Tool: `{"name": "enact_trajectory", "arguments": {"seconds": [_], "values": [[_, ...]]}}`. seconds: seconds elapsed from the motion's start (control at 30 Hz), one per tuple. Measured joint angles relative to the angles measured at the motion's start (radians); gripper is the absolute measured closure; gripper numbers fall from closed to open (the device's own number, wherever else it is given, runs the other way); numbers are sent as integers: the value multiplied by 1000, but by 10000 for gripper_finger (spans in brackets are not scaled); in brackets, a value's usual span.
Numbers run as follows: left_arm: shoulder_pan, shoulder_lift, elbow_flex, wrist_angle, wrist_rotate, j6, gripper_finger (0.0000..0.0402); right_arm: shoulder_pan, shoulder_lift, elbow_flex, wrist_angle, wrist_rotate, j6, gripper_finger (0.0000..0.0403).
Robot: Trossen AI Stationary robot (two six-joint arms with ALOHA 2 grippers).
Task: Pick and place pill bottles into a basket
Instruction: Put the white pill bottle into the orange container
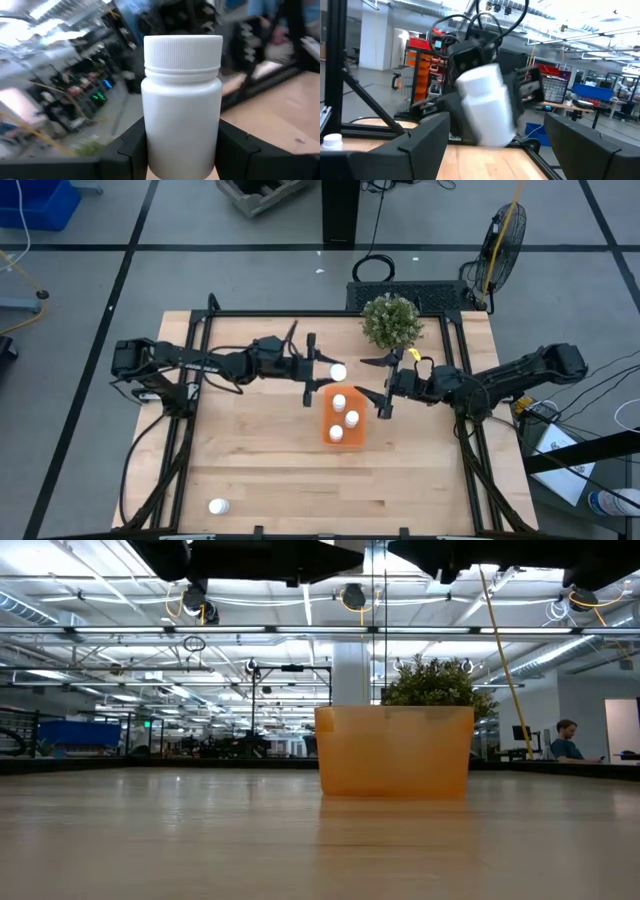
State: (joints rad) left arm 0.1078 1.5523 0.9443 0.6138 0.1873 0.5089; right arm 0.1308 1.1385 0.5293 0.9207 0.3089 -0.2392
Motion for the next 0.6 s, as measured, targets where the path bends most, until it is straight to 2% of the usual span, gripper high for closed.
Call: {"name": "enact_trajectory", "arguments": {"seconds": [0.27, 0.6], "values": [[5, 79, 6, 65, 14, -29, 229, -34, 66, 57, 3, -53, 18, 90], [17, 102, 4, 100, 31, -52, 229, -34, 164, 107, 13, -79, 18, 90]]}}
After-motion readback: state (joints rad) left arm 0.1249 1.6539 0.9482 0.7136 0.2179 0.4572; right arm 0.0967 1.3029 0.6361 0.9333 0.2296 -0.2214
